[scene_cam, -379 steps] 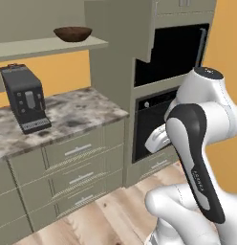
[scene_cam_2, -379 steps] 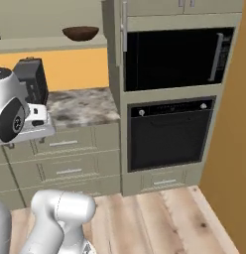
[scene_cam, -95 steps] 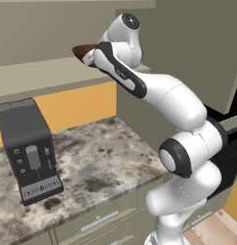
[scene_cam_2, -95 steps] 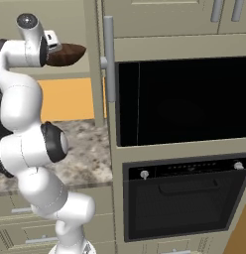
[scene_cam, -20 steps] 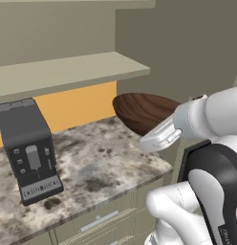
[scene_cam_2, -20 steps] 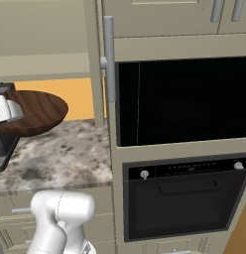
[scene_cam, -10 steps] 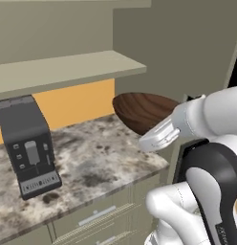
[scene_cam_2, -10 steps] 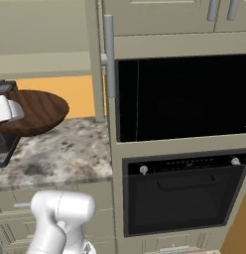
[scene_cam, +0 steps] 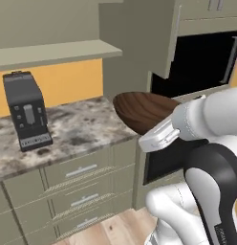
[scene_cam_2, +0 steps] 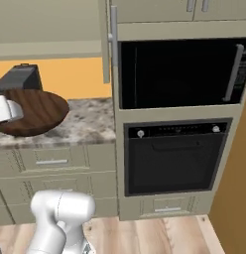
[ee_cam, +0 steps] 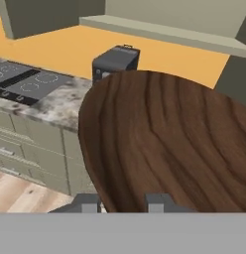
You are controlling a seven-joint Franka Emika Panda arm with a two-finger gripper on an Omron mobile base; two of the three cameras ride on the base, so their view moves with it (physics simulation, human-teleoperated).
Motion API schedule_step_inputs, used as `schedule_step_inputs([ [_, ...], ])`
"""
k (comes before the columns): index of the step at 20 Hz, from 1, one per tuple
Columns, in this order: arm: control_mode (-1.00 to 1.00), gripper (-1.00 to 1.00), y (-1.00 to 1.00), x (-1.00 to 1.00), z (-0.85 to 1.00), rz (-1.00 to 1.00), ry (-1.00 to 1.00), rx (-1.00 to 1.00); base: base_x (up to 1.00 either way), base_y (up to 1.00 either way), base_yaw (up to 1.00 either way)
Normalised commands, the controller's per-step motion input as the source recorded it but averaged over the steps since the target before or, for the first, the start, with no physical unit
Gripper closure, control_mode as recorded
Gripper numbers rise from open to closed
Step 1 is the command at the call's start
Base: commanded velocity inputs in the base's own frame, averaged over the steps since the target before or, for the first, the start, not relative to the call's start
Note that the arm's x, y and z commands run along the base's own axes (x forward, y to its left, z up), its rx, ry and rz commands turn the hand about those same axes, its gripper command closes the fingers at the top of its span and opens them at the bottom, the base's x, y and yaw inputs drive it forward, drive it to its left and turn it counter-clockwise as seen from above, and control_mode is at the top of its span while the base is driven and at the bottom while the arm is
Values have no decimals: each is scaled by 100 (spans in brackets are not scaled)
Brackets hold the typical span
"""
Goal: Move the bowls from the cabinet to the plates on the dining table.
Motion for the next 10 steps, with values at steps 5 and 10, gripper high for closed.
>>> schedule_step_inputs([
  [5, 100, 100, 0, 0, 0, 0, 0, 0, -79, -22, 21],
  [10, 100, 100, 0, 0, 0, 0, 0, 0, -12, -18, 50],
])
